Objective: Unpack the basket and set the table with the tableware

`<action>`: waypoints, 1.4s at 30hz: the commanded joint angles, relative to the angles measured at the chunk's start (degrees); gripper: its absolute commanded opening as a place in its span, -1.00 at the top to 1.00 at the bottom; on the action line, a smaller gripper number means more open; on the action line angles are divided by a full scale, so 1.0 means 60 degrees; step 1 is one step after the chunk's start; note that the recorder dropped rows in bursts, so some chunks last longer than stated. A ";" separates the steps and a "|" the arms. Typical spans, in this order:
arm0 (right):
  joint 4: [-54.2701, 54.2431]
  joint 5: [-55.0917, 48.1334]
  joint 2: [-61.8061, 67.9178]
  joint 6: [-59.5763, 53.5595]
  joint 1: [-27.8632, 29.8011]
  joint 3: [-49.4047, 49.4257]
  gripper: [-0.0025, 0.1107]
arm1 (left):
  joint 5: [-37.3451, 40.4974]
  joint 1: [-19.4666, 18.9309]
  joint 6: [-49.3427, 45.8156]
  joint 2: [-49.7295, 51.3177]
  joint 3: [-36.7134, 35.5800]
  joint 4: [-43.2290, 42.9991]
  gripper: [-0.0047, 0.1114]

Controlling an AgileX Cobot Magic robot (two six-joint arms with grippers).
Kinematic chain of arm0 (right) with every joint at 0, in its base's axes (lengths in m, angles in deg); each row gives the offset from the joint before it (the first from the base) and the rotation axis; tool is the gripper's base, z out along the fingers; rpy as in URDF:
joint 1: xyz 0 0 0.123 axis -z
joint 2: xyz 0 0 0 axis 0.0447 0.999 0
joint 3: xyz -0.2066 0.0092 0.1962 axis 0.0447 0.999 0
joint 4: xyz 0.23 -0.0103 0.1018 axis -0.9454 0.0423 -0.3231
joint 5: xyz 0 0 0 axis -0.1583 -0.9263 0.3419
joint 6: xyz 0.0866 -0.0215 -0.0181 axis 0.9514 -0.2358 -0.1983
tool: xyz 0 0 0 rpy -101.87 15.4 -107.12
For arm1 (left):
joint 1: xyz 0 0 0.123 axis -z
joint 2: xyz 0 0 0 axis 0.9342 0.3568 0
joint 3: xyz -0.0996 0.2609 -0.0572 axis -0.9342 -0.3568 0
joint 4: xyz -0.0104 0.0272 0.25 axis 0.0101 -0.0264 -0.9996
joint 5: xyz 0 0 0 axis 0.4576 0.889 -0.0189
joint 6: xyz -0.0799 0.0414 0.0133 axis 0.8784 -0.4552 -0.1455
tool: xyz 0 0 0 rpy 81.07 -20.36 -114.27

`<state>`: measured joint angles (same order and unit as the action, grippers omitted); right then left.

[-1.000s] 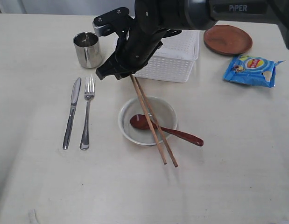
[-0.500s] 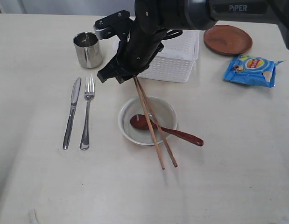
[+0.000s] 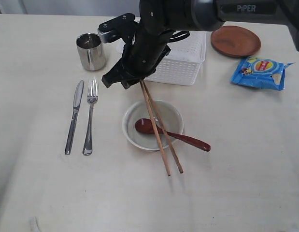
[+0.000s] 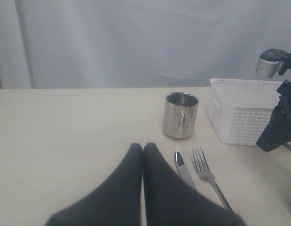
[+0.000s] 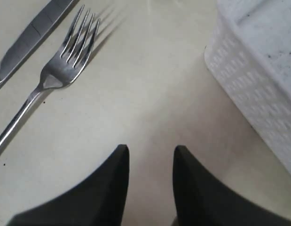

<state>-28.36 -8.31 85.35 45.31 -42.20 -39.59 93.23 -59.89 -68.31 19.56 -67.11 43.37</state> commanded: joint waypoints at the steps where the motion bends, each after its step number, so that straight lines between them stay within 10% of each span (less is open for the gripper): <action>1: -0.0075 -0.0135 -0.0551 -0.0004 0.0039 -0.0054 0.40 | -0.0102 0.0010 -0.0003 -0.0034 -0.0027 0.0035 0.92; 28: -0.2684 -0.2373 -0.3379 -0.1441 -0.0550 0.3441 0.40 | -0.0102 0.0010 -0.0003 -0.0034 -0.0027 0.0035 0.92; 42: 0.0387 -0.1234 -0.3361 0.0772 -0.1495 0.3544 0.40 | -0.0102 0.0010 -0.0003 -0.0034 -0.0027 0.0035 0.92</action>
<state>-26.23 -16.12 65.64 50.57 -50.39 -18.72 93.23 -59.89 -68.31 19.56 -67.11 43.37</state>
